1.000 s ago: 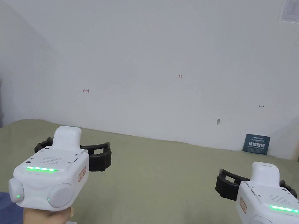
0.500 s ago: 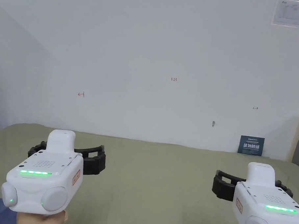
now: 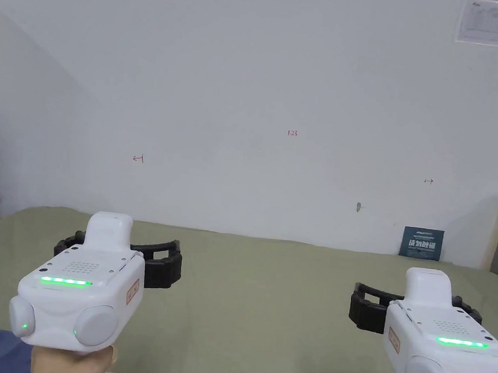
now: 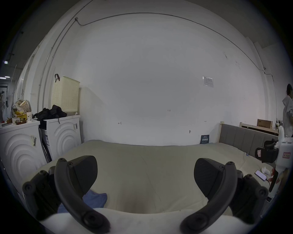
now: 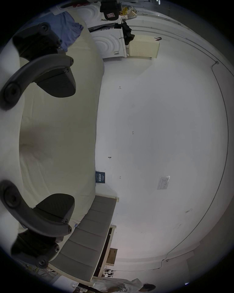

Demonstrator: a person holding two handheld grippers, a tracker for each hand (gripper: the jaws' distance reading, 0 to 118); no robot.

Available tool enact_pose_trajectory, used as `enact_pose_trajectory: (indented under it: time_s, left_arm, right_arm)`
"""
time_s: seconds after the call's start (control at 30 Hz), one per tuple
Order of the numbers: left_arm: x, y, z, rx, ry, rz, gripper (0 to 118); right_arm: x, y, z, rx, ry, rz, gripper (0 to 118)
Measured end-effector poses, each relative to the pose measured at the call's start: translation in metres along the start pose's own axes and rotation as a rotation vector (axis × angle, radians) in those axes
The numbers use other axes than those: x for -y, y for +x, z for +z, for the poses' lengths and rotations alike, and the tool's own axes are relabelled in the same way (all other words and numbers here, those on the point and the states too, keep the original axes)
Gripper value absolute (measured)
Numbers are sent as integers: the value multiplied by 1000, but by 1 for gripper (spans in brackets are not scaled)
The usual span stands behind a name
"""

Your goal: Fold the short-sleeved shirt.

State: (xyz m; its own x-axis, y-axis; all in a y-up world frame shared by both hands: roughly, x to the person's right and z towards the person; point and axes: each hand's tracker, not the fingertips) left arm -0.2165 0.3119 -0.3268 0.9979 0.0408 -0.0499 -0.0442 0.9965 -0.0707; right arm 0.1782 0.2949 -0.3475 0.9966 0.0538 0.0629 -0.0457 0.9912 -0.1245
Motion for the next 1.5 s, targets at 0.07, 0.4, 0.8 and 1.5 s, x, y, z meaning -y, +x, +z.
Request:
enact_pose_trajectory:
  time_s: [0.07, 0.4, 0.8, 1.5]
  left_arm:
    - [1, 0, -1, -4, -1, 4, 118]
    - [22, 16, 2, -107, 11, -126, 0]
    - [7, -38, 22, -134, -33, -56, 0]
    - [30, -233, 221, -648, -111, -24, 0]
  right_arm:
    - [-2, 2, 1, 6, 3, -6, 118]
    - [12, 9, -1, 51, -49, 35, 0]
    - [4, -22, -11, -47, -82, -23, 0]
    - [7, -316, 36, -718, -96, 80, 0]
